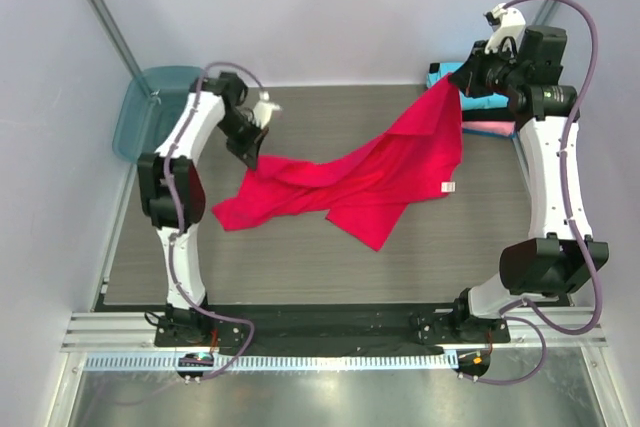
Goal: Fold and stack the t-shirts
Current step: Flatten the tshirt out
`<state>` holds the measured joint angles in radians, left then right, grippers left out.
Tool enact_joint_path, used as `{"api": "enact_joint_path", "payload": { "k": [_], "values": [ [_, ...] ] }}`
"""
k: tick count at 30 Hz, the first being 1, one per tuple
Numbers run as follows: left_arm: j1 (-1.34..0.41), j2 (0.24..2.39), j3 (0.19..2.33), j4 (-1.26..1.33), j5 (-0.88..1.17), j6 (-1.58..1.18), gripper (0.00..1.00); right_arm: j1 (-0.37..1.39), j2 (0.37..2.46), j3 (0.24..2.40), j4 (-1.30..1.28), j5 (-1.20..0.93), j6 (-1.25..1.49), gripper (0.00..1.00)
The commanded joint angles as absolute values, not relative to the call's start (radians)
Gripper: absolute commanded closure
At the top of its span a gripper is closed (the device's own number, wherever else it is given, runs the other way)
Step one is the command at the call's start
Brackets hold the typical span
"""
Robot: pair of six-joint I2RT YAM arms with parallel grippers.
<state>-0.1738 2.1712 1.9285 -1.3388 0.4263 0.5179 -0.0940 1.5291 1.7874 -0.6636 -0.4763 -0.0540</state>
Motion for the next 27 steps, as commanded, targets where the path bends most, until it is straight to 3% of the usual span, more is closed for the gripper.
{"api": "enact_joint_path", "payload": {
  "k": [1,5,9,12,19,27],
  "values": [
    [-0.137,1.994,2.068,-1.661,0.454,0.578,1.0,-0.097,1.468,1.83,-0.617,-0.505,-0.052,0.99],
    [-0.083,1.977,2.184,-1.661,0.477,0.56,1.0,-0.098,1.431,1.865,-0.603,-0.476,-0.022,0.99],
    [-0.038,1.939,2.316,-1.628,0.482,0.551,1.0,-0.098,1.405,1.916,-0.569,-0.314,0.021,0.99],
    [0.03,1.869,2.301,-1.528,0.489,0.484,1.0,-0.103,1.419,1.965,-0.557,-0.253,0.058,0.99],
    [0.08,1.8,2.367,-1.43,0.584,0.423,1.0,-0.117,1.436,2.063,-0.537,-0.291,0.077,0.99],
    [0.08,1.497,2.128,-1.257,0.695,0.472,1.0,-0.117,1.257,1.901,-0.508,-0.357,0.02,0.99]
  ]
}}
